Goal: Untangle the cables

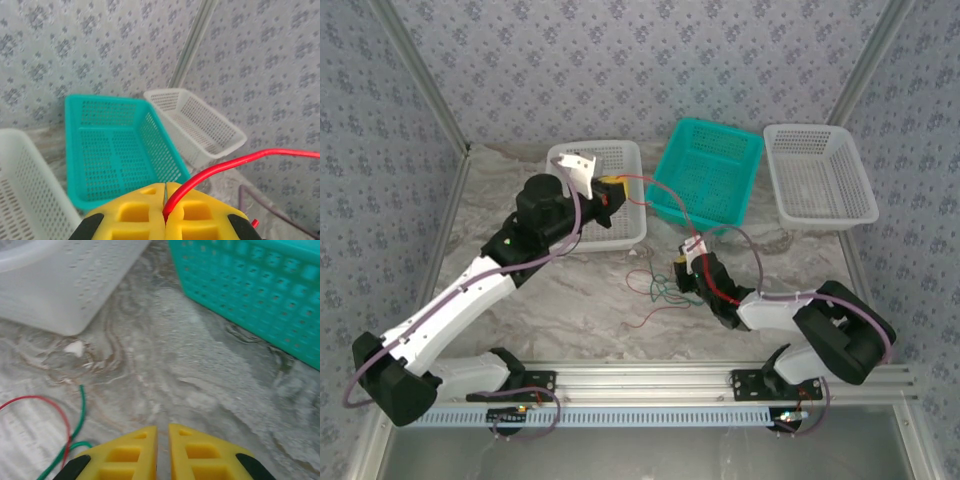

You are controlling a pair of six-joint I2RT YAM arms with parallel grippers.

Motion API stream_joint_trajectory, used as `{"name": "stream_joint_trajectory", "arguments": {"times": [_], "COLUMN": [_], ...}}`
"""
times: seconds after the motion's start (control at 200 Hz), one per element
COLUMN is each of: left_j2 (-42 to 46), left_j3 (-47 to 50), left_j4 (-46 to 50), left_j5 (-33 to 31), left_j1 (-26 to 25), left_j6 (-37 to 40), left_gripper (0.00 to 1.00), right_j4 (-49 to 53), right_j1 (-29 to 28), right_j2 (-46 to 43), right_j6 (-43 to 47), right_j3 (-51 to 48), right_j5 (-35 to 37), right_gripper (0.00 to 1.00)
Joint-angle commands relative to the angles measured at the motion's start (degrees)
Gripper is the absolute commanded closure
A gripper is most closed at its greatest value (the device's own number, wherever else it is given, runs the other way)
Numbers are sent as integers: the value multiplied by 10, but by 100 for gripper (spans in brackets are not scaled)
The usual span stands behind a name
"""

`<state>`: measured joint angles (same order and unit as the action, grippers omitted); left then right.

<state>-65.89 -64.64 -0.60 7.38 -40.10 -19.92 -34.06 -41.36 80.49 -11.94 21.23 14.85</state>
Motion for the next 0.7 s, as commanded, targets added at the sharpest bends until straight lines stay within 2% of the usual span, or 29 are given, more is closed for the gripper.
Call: {"name": "stream_joint_trajectory", "arguments": {"times": [0.0,0.1,0.18,0.225,0.315,0.465,0.57,0.695], "left_j2": [20,21,4,-10,-42,-126,-207,-308], "left_j3": [-31,-56,-93,-115,-151,-228,-295,-367], "left_j4": [23,41,67,79,80,80,85,80], "left_j5": [2,-20,-23,-24,-30,-32,-36,-72], "left_j1": [2,2,3,3,3,4,6,7], "left_j6": [-23,-29,-23,-18,-6,30,52,81], "left_gripper": [100,100,100,100,100,100,100,100], "right_j4": [10,65,190,290,413,546,629,694], "right_j1": [15,17,25,36,70,127,153,162], "right_j2": [-9,-75,-152,-190,-253,-355,-407,-442], "right_j6": [-44,-47,-67,-115,-151,-191,-216,-224], "right_j3": [-13,-2,50,88,138,186,227,265], "right_j5": [25,8,10,22,4,-32,-20,8], "right_gripper": [82,72,58,51,46,33,27,23]}}
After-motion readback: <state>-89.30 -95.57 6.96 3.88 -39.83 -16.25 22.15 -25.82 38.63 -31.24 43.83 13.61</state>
